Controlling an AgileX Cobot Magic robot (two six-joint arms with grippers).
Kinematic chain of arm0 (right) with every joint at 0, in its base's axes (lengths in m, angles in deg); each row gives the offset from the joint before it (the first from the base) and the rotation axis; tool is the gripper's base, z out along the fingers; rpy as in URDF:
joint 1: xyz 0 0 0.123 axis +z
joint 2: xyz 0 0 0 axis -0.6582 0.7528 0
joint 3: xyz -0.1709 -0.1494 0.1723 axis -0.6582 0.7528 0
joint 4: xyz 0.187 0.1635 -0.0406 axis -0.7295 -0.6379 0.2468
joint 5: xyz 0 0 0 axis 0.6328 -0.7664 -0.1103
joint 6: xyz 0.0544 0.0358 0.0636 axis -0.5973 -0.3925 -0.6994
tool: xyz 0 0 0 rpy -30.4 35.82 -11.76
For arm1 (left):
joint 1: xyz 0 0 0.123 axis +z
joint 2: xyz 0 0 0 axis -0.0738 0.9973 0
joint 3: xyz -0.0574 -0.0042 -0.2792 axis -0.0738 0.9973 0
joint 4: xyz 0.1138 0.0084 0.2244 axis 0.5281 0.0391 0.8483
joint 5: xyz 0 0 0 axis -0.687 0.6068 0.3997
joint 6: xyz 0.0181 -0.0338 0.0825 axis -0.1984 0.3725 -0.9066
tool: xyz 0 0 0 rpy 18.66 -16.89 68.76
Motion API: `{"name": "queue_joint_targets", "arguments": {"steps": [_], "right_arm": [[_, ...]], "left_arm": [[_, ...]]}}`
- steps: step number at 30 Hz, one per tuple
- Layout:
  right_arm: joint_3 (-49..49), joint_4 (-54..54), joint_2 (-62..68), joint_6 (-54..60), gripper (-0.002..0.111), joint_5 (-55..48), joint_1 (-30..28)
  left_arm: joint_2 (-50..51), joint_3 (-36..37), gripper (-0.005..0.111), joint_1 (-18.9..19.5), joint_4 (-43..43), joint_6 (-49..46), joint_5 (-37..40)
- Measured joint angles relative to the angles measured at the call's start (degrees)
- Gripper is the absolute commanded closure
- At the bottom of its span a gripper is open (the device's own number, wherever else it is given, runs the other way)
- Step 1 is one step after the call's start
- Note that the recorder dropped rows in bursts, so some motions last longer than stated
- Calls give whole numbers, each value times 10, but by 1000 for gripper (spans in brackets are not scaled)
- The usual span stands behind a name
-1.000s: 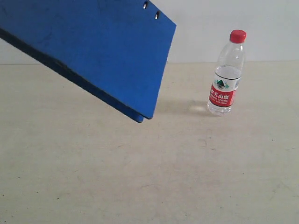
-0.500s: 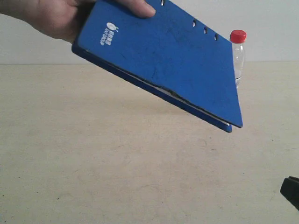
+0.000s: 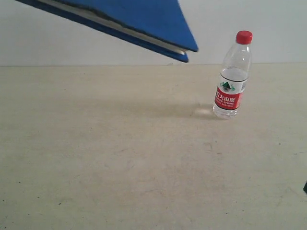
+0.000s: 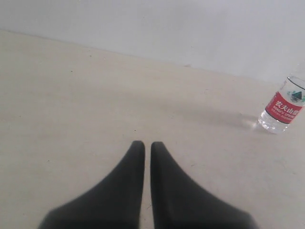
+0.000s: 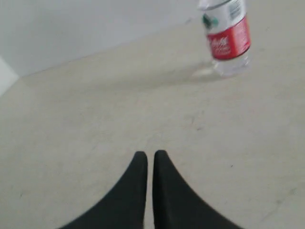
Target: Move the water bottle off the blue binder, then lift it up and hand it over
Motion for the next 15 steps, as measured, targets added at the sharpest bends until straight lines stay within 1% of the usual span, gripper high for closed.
{"name": "queue_joint_targets", "arguments": {"steps": [1, 2, 8, 12, 15], "right_arm": [[0, 0, -10, 0, 108, 3, -39], [0, -1, -11, 0, 108, 4, -58], [0, -1, -14, 0, 108, 6, -133], [0, 3, -14, 0, 108, 4, -212], [0, 9, -14, 0, 108, -17, -274]], "left_arm": [[-1, 0, 102, 0, 0, 0, 0], [-1, 0, 102, 0, 0, 0, 0], [-1, 1, 102, 0, 0, 0, 0], [-1, 1, 102, 0, 0, 0, 0], [-1, 1, 102, 0, 0, 0, 0]]}}
